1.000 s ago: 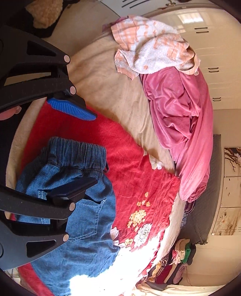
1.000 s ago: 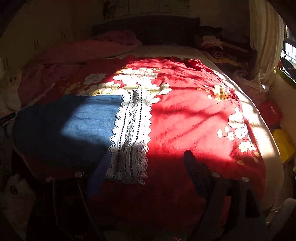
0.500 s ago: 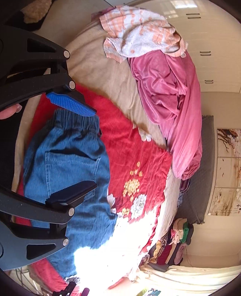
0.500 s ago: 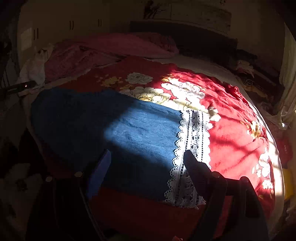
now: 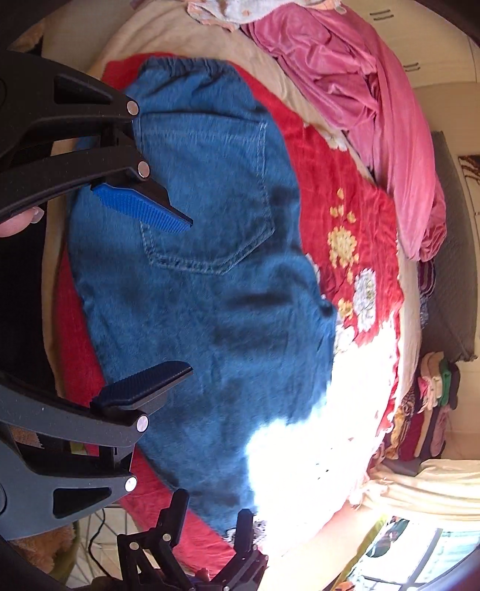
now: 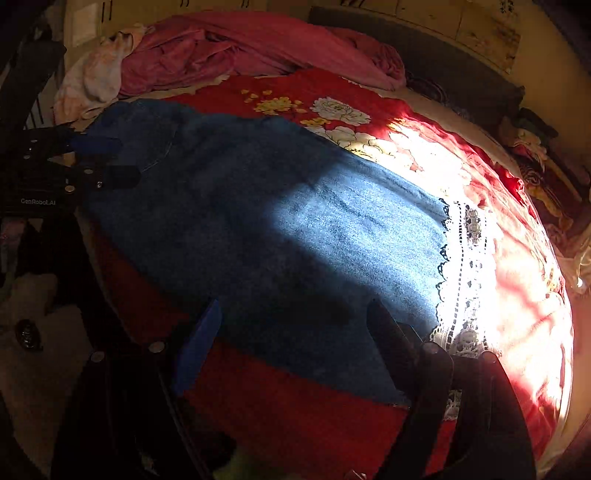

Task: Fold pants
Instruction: 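Move both open tools over the folded pants toward the lace hem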

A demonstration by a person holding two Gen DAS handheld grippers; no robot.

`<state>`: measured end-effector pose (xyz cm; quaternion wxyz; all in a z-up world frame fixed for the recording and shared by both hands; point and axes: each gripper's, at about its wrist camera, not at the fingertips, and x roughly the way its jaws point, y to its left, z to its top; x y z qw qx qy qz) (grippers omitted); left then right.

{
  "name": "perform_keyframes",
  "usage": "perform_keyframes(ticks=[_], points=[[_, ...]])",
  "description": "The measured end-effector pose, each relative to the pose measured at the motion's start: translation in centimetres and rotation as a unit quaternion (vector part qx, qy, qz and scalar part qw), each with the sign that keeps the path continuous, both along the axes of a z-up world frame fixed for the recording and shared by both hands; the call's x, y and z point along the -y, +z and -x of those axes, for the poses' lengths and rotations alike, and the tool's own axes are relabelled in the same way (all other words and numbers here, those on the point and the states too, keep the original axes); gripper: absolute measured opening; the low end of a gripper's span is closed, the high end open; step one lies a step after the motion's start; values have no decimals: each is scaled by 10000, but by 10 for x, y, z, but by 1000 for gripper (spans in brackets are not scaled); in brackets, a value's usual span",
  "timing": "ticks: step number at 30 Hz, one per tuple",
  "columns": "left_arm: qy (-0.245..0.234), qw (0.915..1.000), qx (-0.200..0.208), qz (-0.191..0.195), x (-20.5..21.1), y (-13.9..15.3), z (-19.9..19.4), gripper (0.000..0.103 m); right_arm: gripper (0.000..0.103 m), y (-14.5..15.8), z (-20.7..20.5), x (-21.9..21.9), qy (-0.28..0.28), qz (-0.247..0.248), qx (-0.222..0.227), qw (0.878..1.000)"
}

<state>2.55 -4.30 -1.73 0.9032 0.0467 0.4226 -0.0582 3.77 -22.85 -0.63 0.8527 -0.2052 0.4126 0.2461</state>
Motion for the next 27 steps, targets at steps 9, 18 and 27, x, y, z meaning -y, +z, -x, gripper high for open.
perform_keyframes(ticks=[9,18,27], points=[[-187,9985,-464,-222,16,-33,-8,66,80,-21,-3,-3,-41,197,-231,9995],[-250,9986,-440,-155,16,-23,-9,67,80,-9,3,2,-61,-36,-186,9998],[-499,9986,11,-151,28,30,-32,67,80,17,1,36,-420,-420,103,9982]])
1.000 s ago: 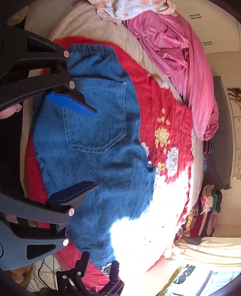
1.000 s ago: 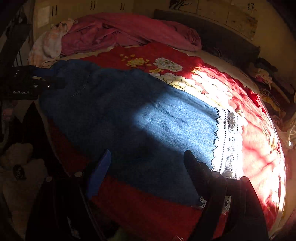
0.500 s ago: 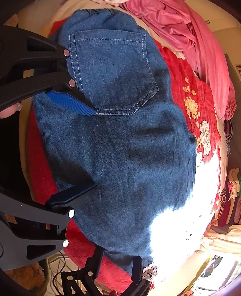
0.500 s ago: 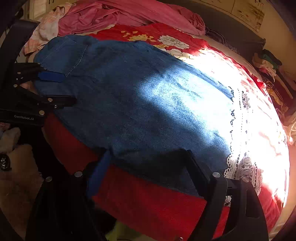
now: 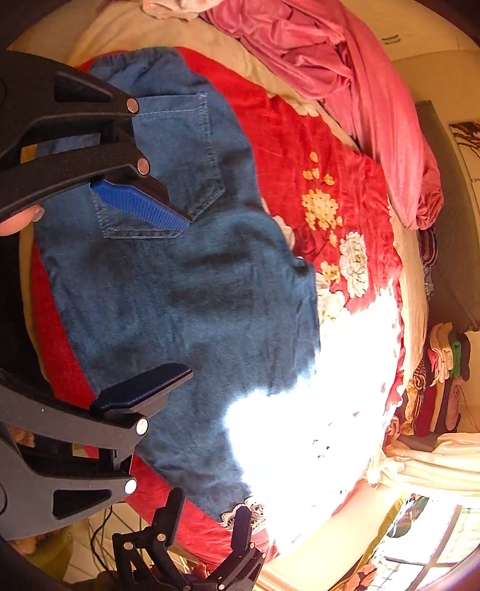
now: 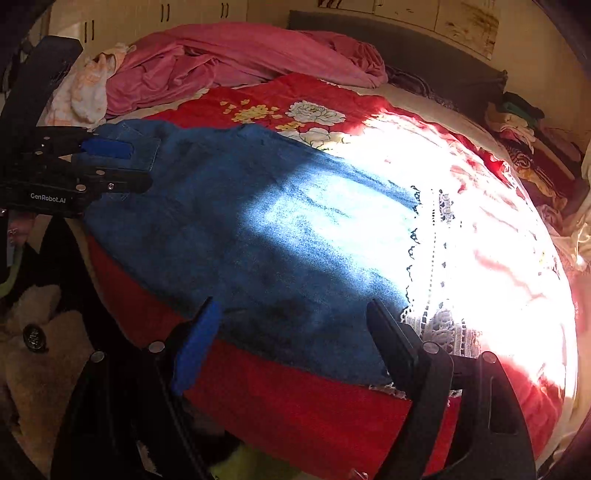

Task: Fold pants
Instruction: 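Move both open tools over the folded pants toward the lace hem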

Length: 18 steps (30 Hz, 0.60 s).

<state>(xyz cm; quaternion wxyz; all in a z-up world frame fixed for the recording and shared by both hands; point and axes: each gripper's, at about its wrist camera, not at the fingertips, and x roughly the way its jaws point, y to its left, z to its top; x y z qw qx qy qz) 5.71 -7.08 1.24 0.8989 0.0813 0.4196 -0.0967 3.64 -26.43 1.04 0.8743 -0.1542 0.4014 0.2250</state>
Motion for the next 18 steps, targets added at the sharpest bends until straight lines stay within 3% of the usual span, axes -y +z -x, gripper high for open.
perform_keyframes(ticks=[8,11,18], points=[[-744,9971,147,1,55,31,-54,71,80,10,-12,73,-1136,-711,-3,9910],[-1012,9948,-20,111,78,29,-80,71,80,3,-17,97,-1500,-970,-188,9837],[-1607,9864,-328,-44,128,10,-133,72,80,-20,-26,121,-1847,-1374,-635,9711]])
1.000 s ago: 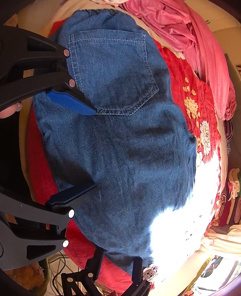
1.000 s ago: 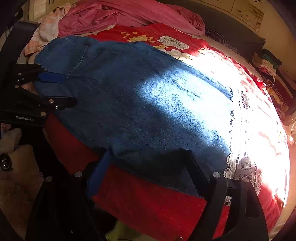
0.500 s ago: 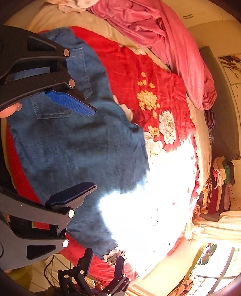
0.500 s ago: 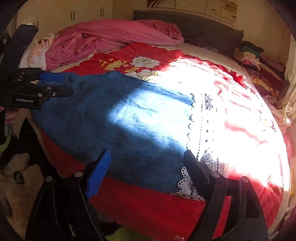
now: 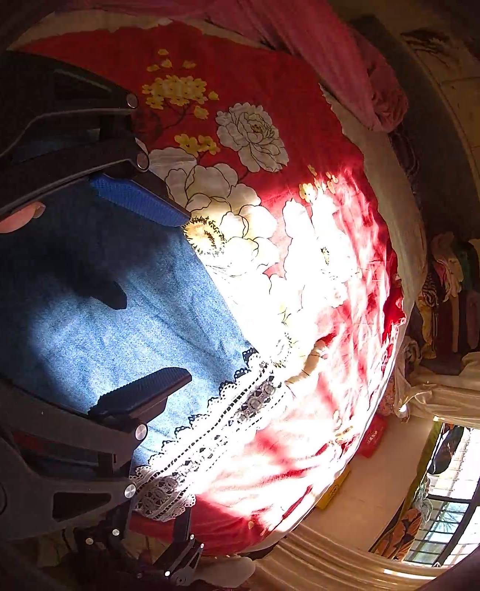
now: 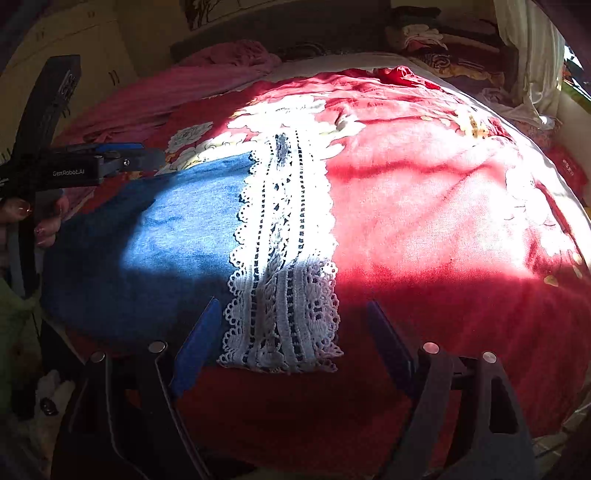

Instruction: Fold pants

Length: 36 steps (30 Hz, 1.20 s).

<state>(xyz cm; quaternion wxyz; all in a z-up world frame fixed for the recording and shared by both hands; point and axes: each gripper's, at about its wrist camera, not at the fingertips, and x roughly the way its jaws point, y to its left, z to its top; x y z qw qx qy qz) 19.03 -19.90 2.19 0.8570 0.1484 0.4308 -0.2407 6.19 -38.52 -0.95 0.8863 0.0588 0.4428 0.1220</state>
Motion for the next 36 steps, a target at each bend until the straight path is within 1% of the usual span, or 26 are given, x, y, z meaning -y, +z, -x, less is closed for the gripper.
perform_keyframes(ticks=[3,7,9,11,13,14,15,16,17,18,19,20,21,23,28,31,36], points=[[-330,9994,-127,-23,22,-13,-16,72,81,-5,-9,-3,57,-136,-18,9999],[-793,9960,-404,-11,49,-33,-32,72,80,-6,-20,-11,231,-387,41,9990],[-977,9939,-518,-1,57,-42,-39,71,76,-9,-24,-16,304,-461,-6,9985],[-1114,9914,-681,120,61,-50,-46,71,70,-14,-26,-16,335,-579,-33,9978],[-1168,9880,-929,410,61,-56,-53,71,55,-16,-30,-15,342,-652,-22,9973],[-1168,9863,-1024,563,61,-58,-55,70,52,-16,-31,-14,349,-727,-11,9967],[-1178,9847,-1084,682,62,-60,-55,67,45,-16,-33,-12,367,-825,-12,9959],[-1231,9829,-1118,791,63,-60,-53,56,36,-16,-35,-10,385,-934,-17,9949],[-1255,9821,-1108,864,63,-60,-50,48,33,-16,-36,-9,406,-1050,-30,9936],[-1246,9825,-1082,864,66,-60,-48,44,31,-16,-36,-8,405,-1114,-26,9929],[-1249,9828,-1050,870,67,-60,-45,36,27,-15,-37,-7,394,-1147,-11,9926],[-1234,9832,-1003,890,67,-58,-41,30,26,-14,-37,-6,376,-1187,7,9922],[-1192,9844,-949,882,66,-57,-39,26,25,-14,-37,-6,368,-1227,13,9918],[-1077,9855,-933,917,64,-54,-39,16,24,-10,-36,-6,379,-1244,61,9915],[-1025,9845,-783,1187,52,-40,-30,11,23,9,-29,-14,531,-1042,270,9928],[-998,9824,-650,1438,40,-25,-23,10,23,21,-25,-22,634,-923,392,9929],[-901,9806,-382,1699,14,1,-10,10,23,43,-21,-41,906,-825,620,9905]])
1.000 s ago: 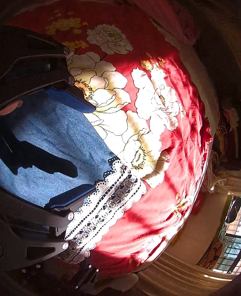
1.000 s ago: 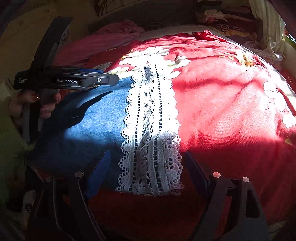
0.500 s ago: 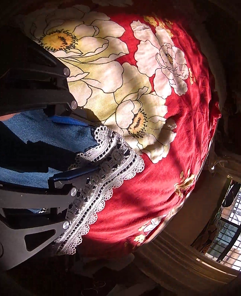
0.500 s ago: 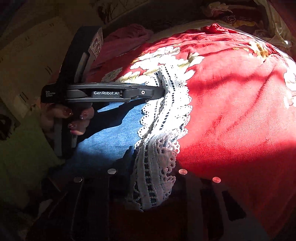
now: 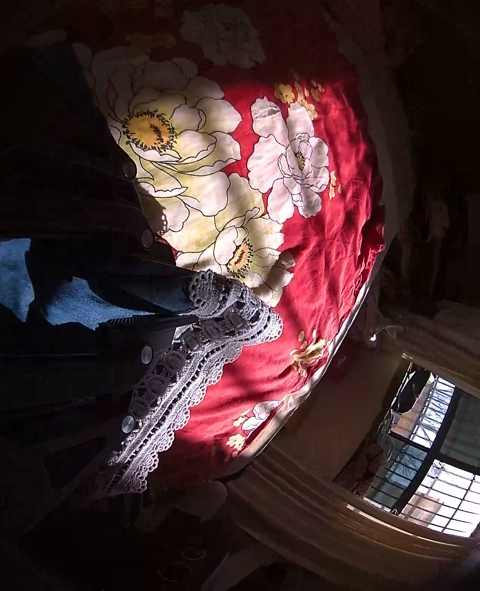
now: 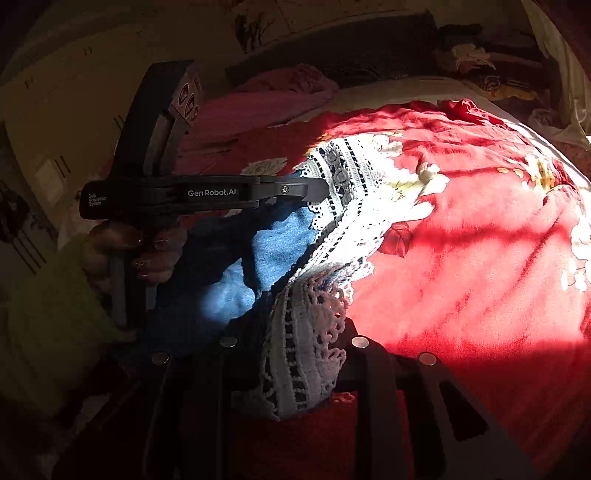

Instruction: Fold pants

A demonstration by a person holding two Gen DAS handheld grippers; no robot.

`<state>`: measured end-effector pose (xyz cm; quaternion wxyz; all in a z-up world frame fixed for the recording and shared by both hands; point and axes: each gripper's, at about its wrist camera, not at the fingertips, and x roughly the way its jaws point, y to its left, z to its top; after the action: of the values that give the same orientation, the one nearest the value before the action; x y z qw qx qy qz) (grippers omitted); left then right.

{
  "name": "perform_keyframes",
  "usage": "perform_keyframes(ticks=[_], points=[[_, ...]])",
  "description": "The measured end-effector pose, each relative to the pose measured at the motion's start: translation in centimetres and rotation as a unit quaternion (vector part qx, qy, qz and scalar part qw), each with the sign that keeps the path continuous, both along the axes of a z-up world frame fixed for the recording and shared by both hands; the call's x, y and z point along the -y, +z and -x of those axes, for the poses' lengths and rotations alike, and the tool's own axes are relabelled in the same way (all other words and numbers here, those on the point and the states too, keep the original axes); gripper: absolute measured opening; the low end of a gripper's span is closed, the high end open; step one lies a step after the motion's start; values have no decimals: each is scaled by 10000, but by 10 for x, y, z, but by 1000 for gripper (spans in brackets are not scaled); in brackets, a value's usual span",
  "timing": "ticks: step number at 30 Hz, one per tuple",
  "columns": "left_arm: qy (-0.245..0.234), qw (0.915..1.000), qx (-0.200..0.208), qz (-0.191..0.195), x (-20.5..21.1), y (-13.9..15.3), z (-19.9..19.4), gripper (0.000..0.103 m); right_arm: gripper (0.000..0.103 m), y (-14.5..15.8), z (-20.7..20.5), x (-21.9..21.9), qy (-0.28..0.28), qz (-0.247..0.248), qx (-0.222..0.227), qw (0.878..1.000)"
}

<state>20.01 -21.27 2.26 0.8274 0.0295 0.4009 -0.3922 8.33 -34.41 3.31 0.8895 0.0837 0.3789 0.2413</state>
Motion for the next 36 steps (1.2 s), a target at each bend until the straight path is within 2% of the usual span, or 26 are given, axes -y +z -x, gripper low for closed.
perform_keyframes(ticks=[7,15,19,21,23,26,29,30,32,36], points=[[438,9984,129,321,-61,16,12,10,23,25,2,-49,567,193,270,9978],[1177,9916,-47,530,-138,-3,25,11,23,24,-3,-130,1439,545,248,9878],[1974,9784,-303,526,-179,-16,30,29,24,10,-5,-172,1781,1033,173,9784],[2296,9711,-250,595,-203,-16,37,31,26,2,-3,-190,1918,1230,121,9736],[2691,9594,-363,759,-230,-17,42,38,28,-4,1,-206,2098,1366,115,9681],[3091,9411,-551,1253,-267,-17,50,43,46,-9,13,-227,2495,1426,89,9578],[3205,9304,-752,1613,-289,-20,59,51,55,-8,25,-240,2935,1321,153,9466],[3193,9289,-810,1691,-291,-21,63,52,60,-5,27,-240,3008,1256,189,9452],[3114,9286,-912,1800,-290,-23,66,58,62,2,26,-234,3022,1111,235,9464],[2823,9356,-1054,1839,-274,-26,73,62,69,18,1,-205,2508,847,278,9639]])
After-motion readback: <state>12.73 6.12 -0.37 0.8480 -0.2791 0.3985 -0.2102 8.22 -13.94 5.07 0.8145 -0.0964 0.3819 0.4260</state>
